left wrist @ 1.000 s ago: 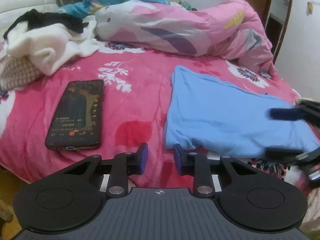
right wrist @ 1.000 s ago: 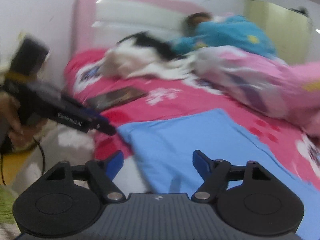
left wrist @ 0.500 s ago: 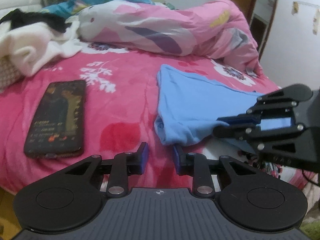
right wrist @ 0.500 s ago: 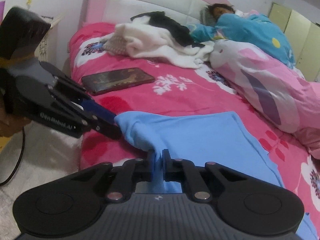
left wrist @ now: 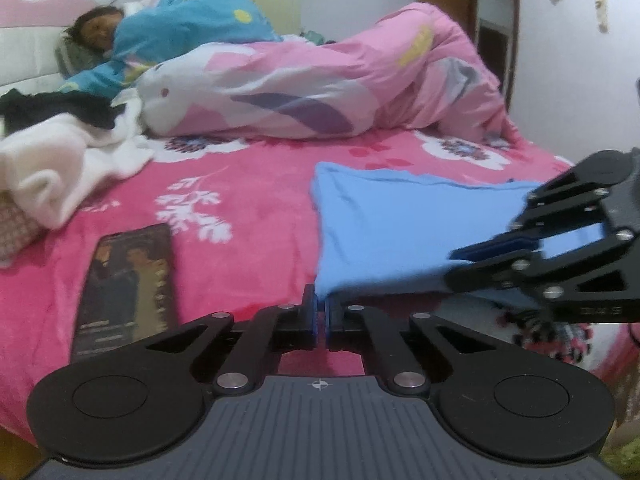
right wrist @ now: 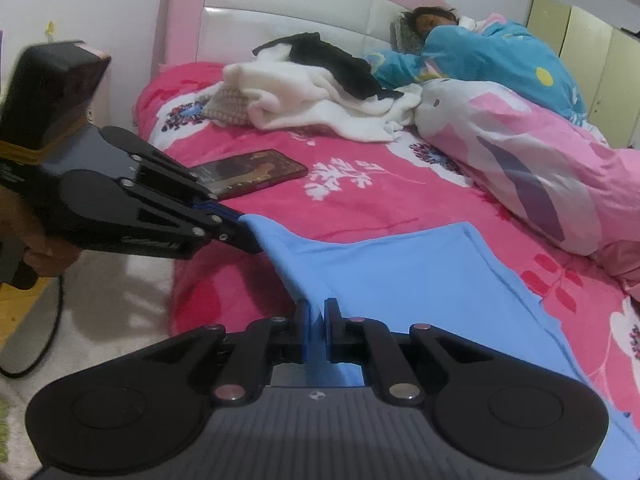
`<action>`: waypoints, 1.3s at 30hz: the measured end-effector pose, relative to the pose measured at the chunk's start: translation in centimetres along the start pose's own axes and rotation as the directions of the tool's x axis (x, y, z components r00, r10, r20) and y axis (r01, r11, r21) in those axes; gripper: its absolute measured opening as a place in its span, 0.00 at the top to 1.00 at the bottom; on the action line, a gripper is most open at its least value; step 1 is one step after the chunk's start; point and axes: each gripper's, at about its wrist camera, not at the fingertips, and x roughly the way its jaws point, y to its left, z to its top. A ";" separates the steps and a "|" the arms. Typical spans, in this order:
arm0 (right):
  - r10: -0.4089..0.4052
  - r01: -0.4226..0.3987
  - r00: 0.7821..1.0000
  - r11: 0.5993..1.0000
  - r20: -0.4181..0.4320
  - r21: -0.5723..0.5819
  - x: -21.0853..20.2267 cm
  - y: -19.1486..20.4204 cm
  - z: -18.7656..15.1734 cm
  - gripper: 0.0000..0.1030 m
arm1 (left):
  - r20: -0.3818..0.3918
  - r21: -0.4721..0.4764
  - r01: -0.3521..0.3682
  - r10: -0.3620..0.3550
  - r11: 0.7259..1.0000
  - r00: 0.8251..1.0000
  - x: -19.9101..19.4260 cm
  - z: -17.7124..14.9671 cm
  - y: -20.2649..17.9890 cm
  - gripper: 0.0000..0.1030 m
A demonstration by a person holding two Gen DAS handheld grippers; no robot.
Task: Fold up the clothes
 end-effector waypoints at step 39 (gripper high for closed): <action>-0.044 0.019 0.998 0.914 0.052 0.406 -8.4 -3.8 -6.7 0.78 | -0.055 -0.132 0.056 -0.063 0.990 0.996 1.2 1.2 -2.6 0.96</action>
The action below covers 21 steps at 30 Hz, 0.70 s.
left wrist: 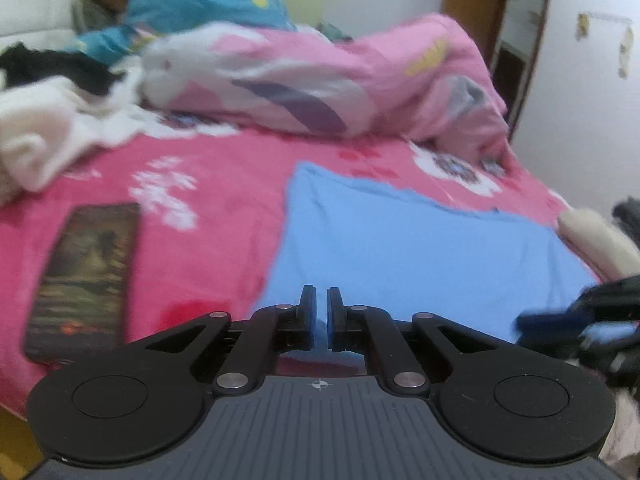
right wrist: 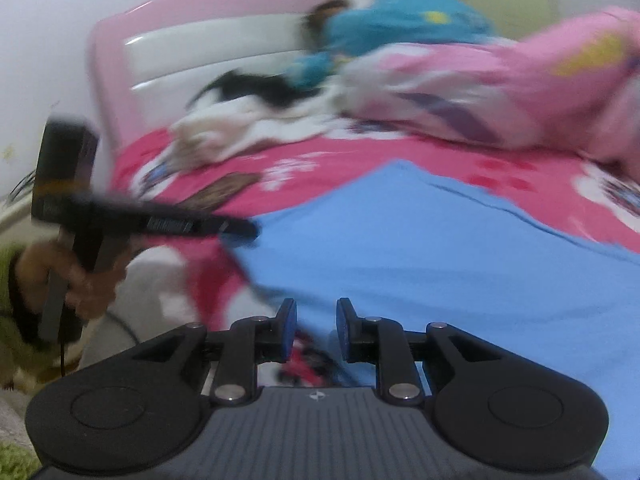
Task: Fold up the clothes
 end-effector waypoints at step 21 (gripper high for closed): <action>-0.597 0.641 0.767 0.719 -0.234 0.268 -16.1 -13.0 -9.8 0.77 | -0.066 -0.067 -0.054 0.049 0.996 0.997 1.2 -0.6 0.8 0.94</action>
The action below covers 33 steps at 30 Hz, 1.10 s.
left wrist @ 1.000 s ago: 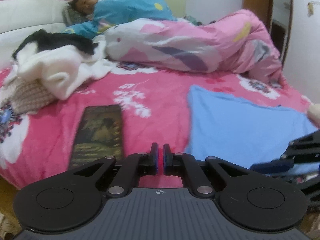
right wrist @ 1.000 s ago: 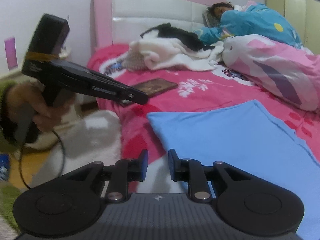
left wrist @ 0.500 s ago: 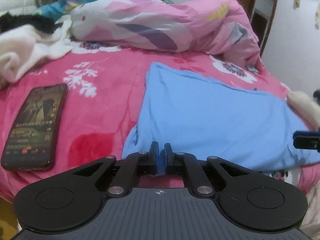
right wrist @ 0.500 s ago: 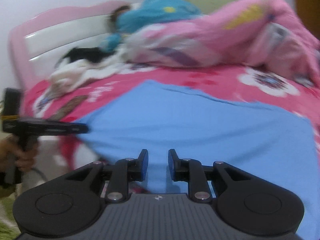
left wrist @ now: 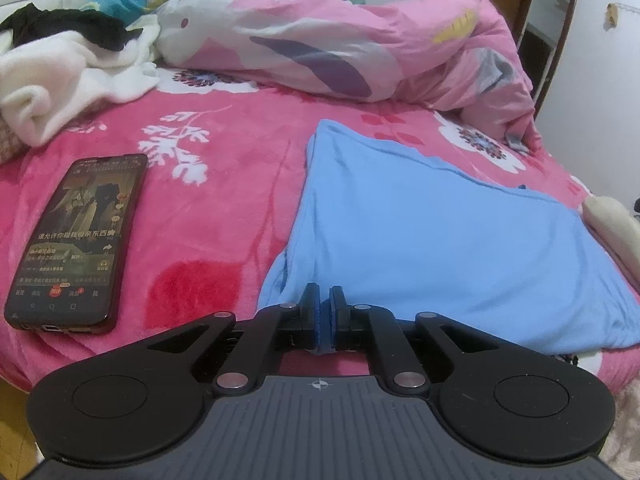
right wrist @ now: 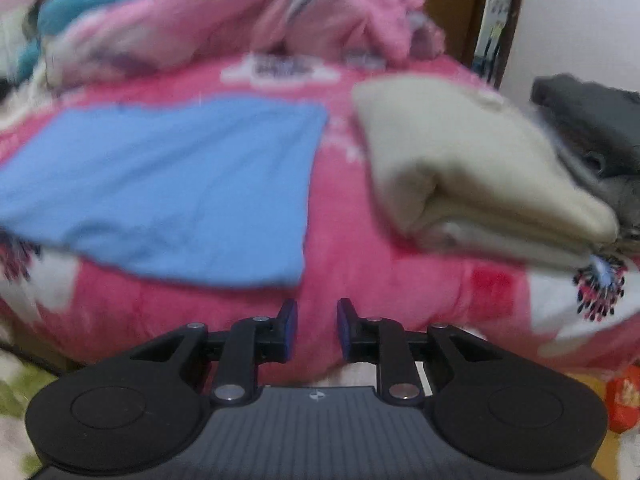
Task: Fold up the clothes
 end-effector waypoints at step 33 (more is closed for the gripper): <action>0.073 -0.059 0.992 0.990 0.106 -0.125 7.3 4.3 4.0 0.85 | 0.006 0.077 -0.069 0.069 0.995 0.998 3.0 1.9 -3.7 0.80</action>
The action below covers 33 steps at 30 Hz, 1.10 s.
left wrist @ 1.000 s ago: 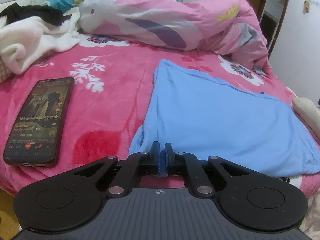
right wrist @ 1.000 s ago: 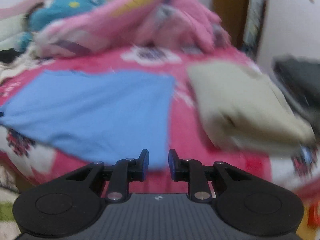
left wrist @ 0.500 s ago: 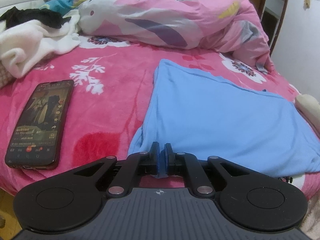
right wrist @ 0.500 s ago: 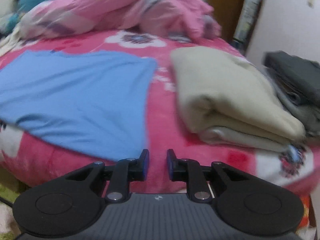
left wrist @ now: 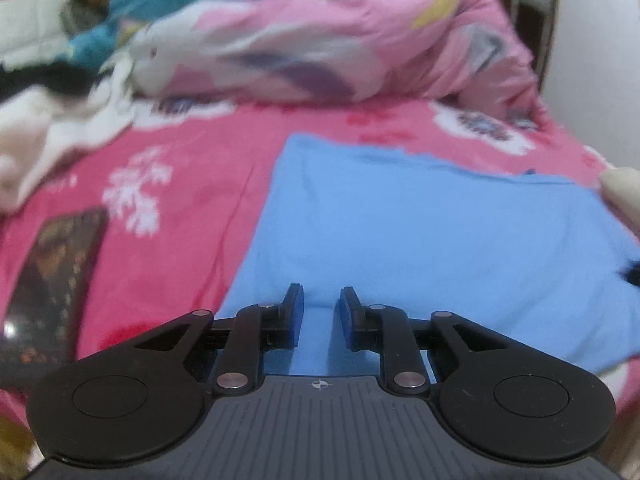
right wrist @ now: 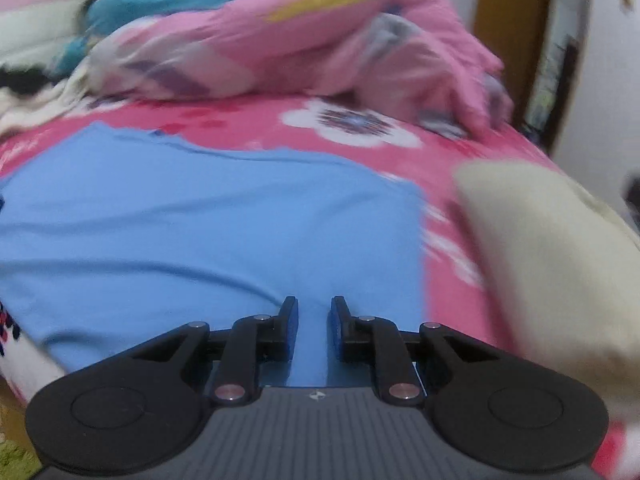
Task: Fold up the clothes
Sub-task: 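Open the left tool and move both tools back from the shirt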
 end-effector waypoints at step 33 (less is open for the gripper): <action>0.276 -0.273 0.959 0.960 -0.056 0.064 5.9 2.7 5.2 0.87 | 0.061 -0.096 0.064 -0.059 0.993 0.996 -0.3 -0.3 2.7 0.78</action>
